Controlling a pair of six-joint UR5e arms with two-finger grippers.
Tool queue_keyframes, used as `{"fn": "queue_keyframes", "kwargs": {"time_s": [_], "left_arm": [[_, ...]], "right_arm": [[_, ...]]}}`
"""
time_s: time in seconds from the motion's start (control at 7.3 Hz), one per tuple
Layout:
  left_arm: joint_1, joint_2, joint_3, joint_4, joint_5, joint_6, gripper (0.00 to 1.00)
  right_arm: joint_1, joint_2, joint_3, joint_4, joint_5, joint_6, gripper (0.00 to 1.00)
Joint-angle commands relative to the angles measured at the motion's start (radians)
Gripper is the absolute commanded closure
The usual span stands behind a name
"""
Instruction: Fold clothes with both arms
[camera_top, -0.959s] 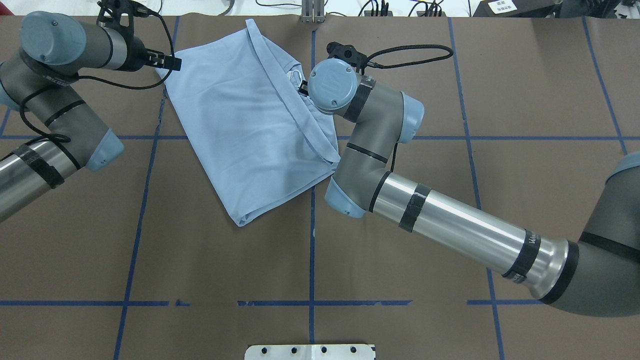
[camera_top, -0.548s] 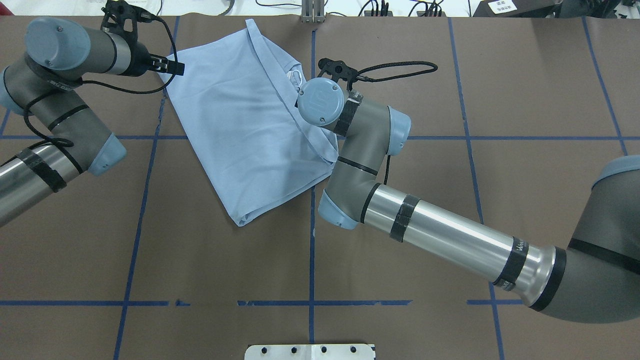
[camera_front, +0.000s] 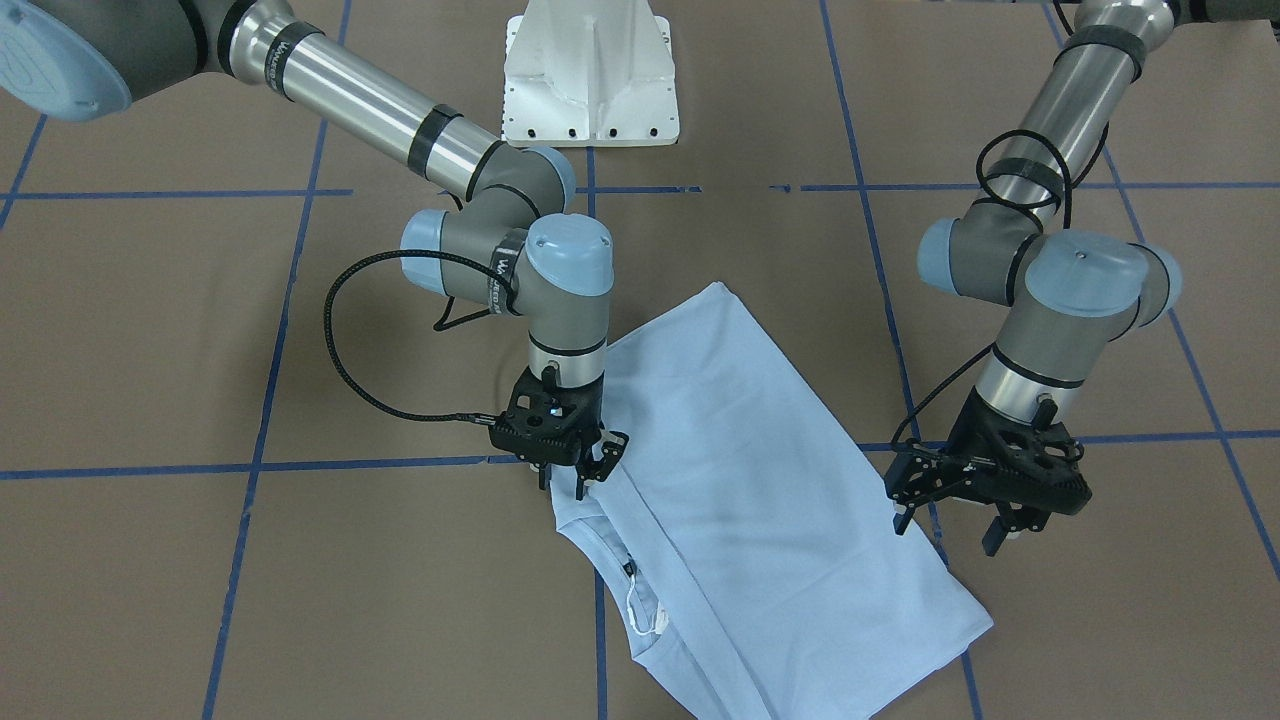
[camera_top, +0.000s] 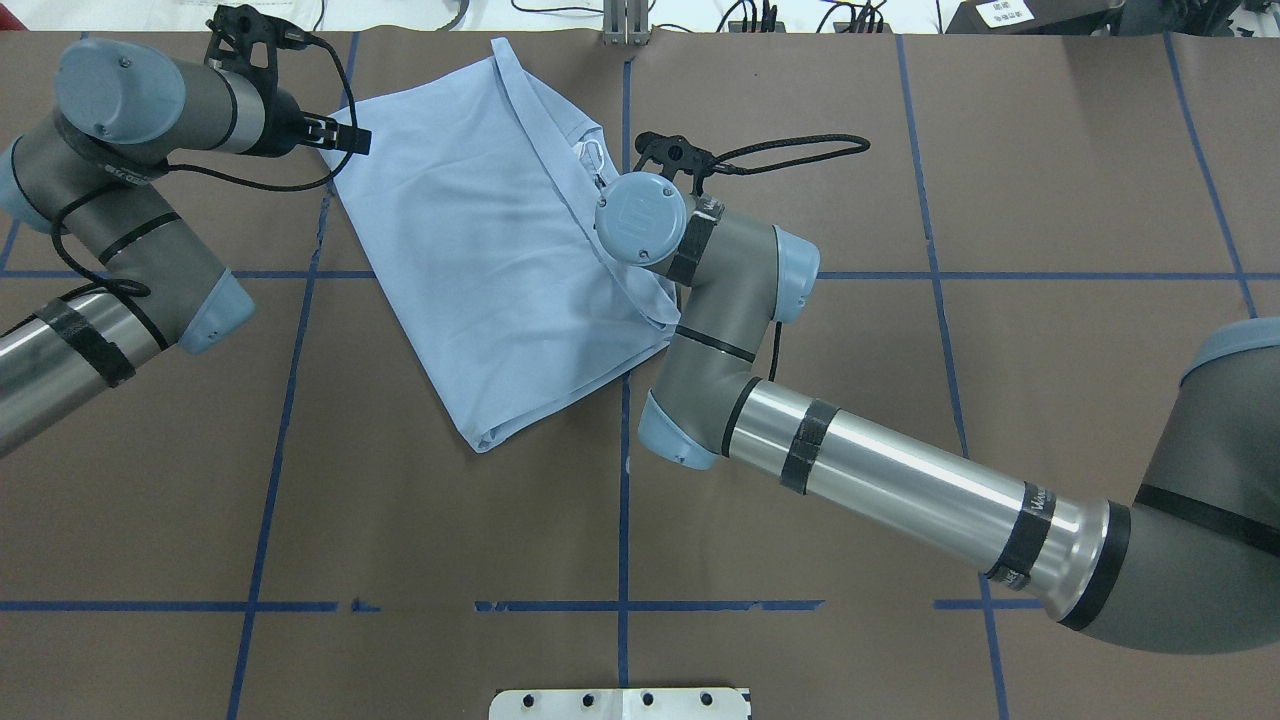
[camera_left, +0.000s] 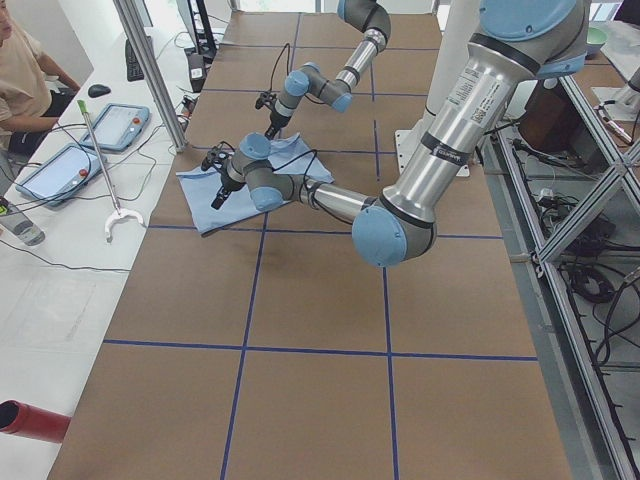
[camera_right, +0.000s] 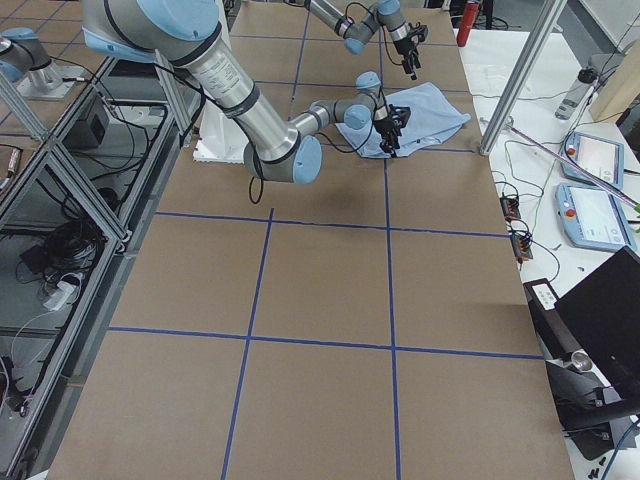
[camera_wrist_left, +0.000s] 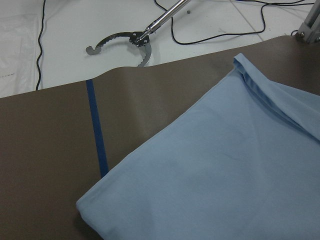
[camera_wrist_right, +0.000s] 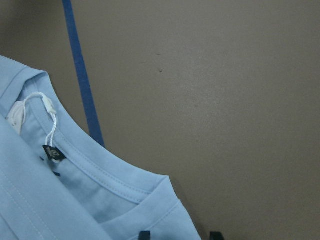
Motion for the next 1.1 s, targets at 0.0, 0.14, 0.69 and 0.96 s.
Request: {"fn": "queue_keyframes", "kwargs": {"time_s": [0.0,0.14,0.69,0.96], "left_arm": [[0.0,0.0,0.002,0.0,0.0,0.0,0.0],[0.0,0.0,0.002,-0.002,0.0,0.0,0.0],[0.006,0.003,0.002,-0.002,0.002,0.0,0.0],[0.009,0.003,0.002,-0.002,0.002,0.0,0.0]], "right_arm": [[-0.001,-0.003,0.001,-0.007,-0.001,-0.021,0.5],[-0.001,-0.006,-0.001,-0.007,-0.001,-0.024,0.51],[-0.001,0.003,0.005,-0.015,-0.007,-0.029,1.0],[-0.001,-0.029,0.121,-0.115,0.001,-0.027,1.0]]}}
